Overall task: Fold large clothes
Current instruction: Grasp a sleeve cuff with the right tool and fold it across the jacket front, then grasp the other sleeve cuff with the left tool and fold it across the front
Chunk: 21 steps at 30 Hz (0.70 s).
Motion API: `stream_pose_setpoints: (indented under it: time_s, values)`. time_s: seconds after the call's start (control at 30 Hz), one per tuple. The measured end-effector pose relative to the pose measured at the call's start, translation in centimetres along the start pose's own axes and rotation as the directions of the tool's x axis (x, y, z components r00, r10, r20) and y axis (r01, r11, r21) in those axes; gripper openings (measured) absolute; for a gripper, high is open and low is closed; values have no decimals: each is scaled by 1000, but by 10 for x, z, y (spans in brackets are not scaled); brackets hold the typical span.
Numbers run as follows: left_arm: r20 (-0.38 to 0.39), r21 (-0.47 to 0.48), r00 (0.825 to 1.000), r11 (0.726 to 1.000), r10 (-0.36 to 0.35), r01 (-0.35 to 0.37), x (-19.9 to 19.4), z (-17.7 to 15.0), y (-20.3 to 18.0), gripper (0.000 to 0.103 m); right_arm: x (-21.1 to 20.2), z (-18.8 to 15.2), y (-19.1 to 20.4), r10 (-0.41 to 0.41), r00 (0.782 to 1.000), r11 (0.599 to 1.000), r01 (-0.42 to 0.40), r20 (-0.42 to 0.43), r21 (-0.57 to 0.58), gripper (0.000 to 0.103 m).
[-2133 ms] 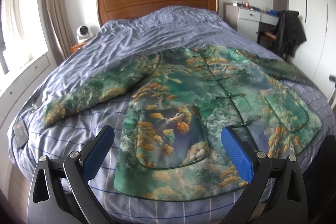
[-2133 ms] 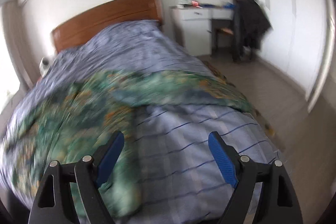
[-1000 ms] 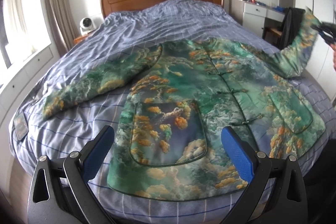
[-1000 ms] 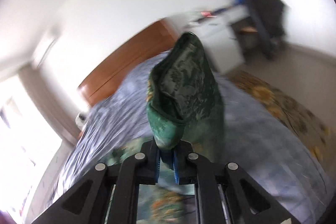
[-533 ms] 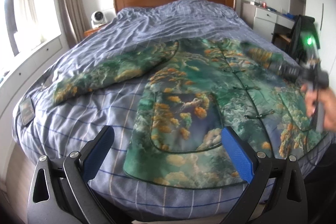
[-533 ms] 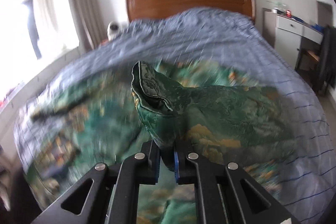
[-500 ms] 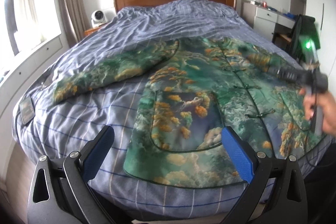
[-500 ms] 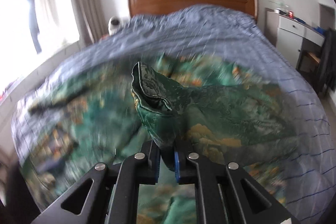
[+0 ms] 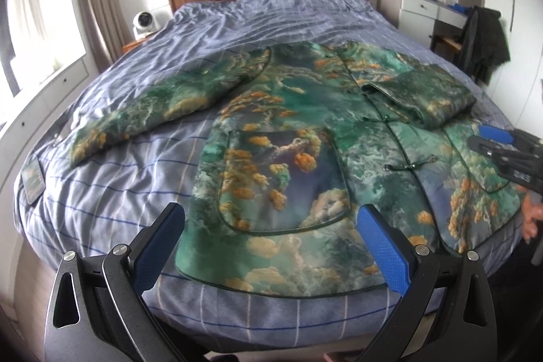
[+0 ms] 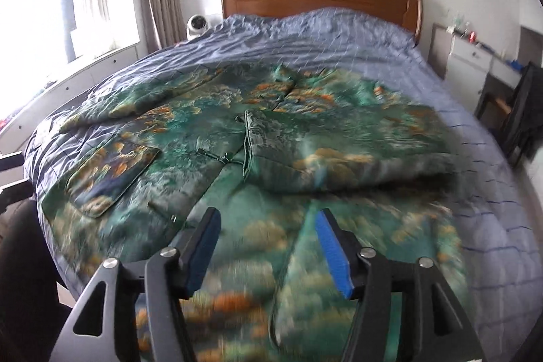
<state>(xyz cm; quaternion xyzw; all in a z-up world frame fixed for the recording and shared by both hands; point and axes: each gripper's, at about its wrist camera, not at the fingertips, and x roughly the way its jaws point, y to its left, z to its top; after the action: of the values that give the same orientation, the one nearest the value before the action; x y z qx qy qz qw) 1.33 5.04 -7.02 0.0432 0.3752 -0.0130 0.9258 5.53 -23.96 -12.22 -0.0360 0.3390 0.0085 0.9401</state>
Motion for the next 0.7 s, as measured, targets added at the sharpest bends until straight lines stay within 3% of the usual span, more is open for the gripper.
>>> stream_pose_setpoints:
  time_s: [0.3,0.7]
  values:
    - [-19,7,1000,1000,-18,18,2,-3,-6,102,-40,-27,9,1,999,994,-5,42,108,61]
    - [-26,21,999,1000,-22,23,2,-4,-11,102,-43,-31,30,57,997,995,-62,58,79,61]
